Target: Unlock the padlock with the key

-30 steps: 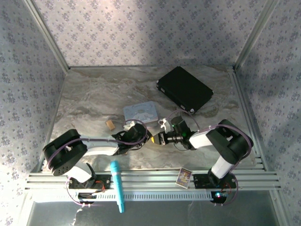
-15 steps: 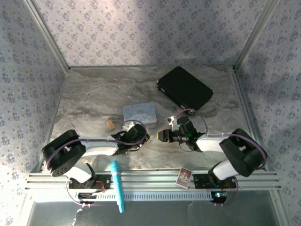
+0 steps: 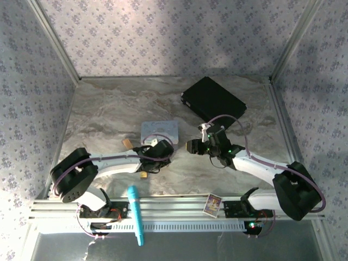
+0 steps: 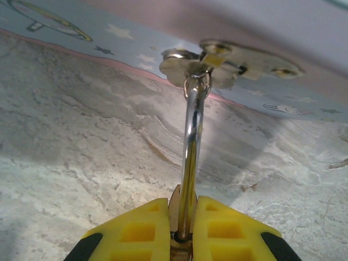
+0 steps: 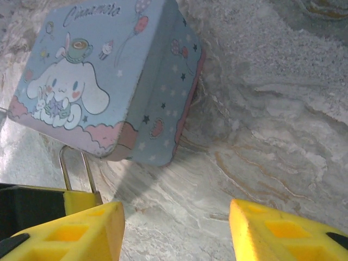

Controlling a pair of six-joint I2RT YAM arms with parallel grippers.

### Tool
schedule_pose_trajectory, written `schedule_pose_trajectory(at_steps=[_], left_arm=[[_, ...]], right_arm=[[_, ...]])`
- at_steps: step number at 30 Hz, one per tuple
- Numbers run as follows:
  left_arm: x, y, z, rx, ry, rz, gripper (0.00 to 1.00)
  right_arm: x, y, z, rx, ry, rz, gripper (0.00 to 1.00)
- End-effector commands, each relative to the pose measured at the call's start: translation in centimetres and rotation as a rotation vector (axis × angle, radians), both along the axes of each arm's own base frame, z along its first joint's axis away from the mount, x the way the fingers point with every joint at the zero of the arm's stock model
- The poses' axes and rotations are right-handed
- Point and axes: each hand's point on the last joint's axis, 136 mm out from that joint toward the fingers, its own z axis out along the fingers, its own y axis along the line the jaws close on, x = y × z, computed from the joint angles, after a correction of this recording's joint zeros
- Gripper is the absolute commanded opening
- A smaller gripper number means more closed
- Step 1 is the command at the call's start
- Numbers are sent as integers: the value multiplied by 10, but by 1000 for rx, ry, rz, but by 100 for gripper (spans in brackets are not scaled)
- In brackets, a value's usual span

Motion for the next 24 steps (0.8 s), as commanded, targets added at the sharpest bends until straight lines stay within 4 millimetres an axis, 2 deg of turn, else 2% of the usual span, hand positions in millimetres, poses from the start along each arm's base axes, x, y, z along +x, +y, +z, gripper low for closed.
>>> schedule_pose_trajectory(at_steps=[1, 6, 11, 15, 24], left_arm=[[-18, 48, -28, 244, 82, -15, 5], [-12, 46, -19, 368, 60, -53, 11], [-12, 39, -21, 428, 63, -77, 13], [-11, 39, -11, 544, 41, -104, 16], [-13, 21, -13, 551, 41, -141, 26]], right_arm=[[-4, -4, -10, -33, 34, -4, 54], [-6, -6, -18, -34, 49, -8, 54], [-8, -11, -22, -38, 55, -19, 54], [-9, -14, -26, -42, 63, -29, 54], [-8, -18, -32, -36, 72, -45, 54]])
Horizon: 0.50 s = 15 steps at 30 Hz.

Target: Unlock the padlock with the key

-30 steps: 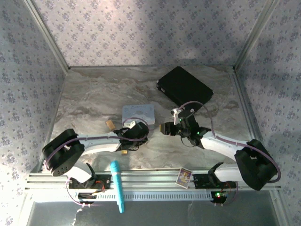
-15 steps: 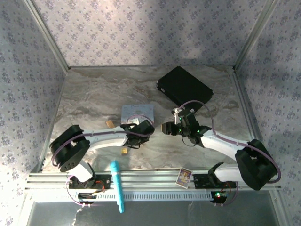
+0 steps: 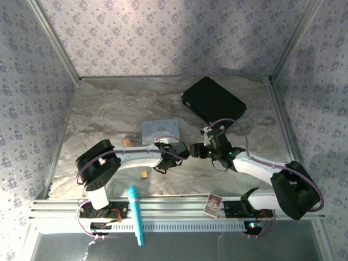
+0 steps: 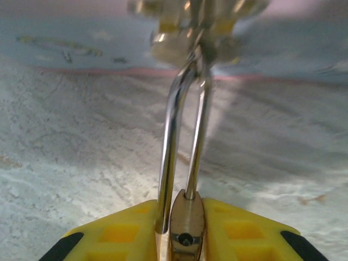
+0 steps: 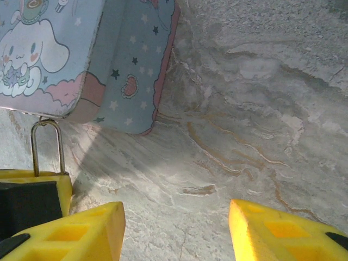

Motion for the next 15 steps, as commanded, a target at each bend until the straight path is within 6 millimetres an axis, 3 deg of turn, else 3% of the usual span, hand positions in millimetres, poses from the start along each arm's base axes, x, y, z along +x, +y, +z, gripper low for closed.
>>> schedule_pose_trajectory(at_steps=[1, 15], left_arm=[[-11, 15, -4, 103, 42, -13, 26], [-11, -2, 3, 227, 20, -81, 29]], right_arm=[[0, -4, -8, -5, 14, -20, 54], [-3, -10, -20, -17, 35, -31, 54]])
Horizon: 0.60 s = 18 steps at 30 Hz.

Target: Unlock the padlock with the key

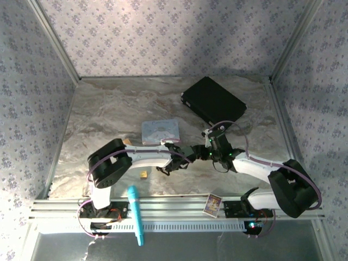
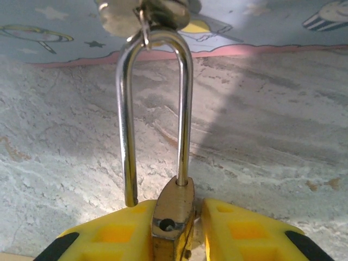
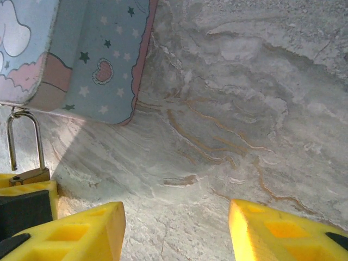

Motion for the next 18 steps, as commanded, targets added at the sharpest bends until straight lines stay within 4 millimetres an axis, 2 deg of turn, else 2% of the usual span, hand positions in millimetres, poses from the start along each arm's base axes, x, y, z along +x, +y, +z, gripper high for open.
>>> schedule_pose_trajectory(at_steps=[1, 5, 14, 17, 18], left_arm=[[-5, 4, 5, 81, 4, -24, 30], [-6, -3, 5, 71, 3, -39, 34], [-7, -10, 3, 77, 8, -56, 35], [-6, -12, 7, 42, -4, -57, 42], [-5, -12, 11, 31, -16, -58, 47]], right_arm=[[1, -4, -5, -2, 7, -24, 54], [2, -9, -8, -10, 9, -39, 54], [2, -12, -10, -7, 19, -48, 54], [1, -11, -8, 2, 18, -47, 54], [1, -11, -7, 8, 14, -47, 55]])
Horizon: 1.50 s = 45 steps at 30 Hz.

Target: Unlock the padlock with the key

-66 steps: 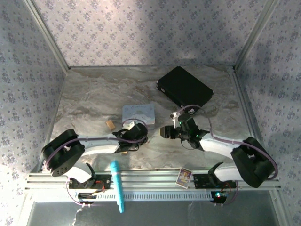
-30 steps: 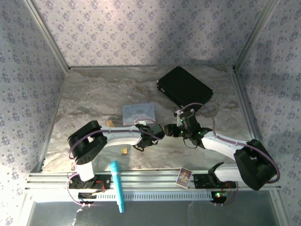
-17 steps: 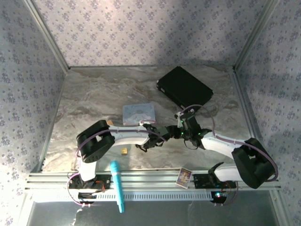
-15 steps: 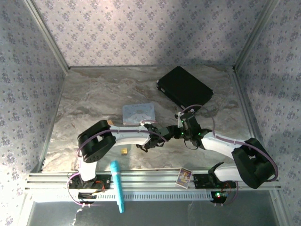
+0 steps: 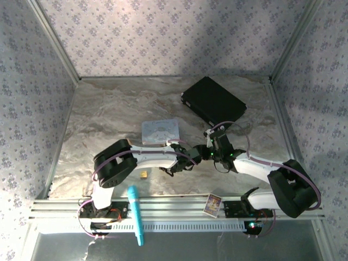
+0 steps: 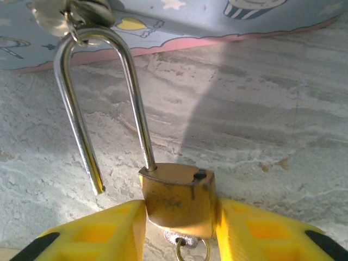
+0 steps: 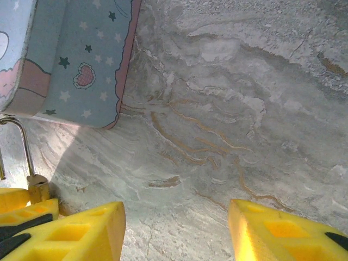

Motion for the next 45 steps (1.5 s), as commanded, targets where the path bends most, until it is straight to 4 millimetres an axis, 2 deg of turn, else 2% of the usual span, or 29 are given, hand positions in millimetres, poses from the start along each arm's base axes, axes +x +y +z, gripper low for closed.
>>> schedule_pose_trajectory(at_steps=[1, 2, 3, 4, 7, 8, 12, 15, 17, 23, 31, 34, 39, 45], left_arm=[[-1, 4, 12, -9, -27, -10, 53], [0, 3, 18, -34, -41, -15, 63], [1, 2, 23, -64, -57, -18, 71], [2, 1, 30, -92, -74, -21, 76], [4, 1, 53, -191, -135, -30, 97], [4, 5, 61, -212, -153, -33, 100], [8, 12, 96, -366, -245, -32, 100], [10, 20, 114, -516, -257, -26, 100], [12, 33, 117, -583, -247, 1, 100], [15, 94, 120, -613, -286, 122, 100], [6, 135, 104, -717, -262, 232, 100], [2, 142, 101, -741, -267, 246, 100], [-2, 146, 95, -751, -263, 255, 100], [-1, 144, 90, -755, -253, 259, 100]], right_arm=[[-2, -3, -2, 12, 11, -16, 57], [-3, -5, -1, 11, 9, -25, 71], [-3, -5, 1, 21, 4, -27, 98], [-4, -3, 2, 30, 6, -16, 99], [-4, -2, 6, 17, 17, -8, 99], [-5, -2, 7, 14, 10, -9, 99], [-6, 0, 11, 21, 3, -7, 99], [-11, 11, 14, 27, 31, 33, 99], [-14, 21, 16, -7, 18, 56, 99], [-22, 54, 18, -169, -12, 36, 97], [-33, 110, 3, -265, -8, 88, 87], [-33, 121, -5, -294, 0, 103, 81], [-30, 126, -15, -338, -2, 94, 70], [-29, 137, -22, -328, 6, 114, 67]])
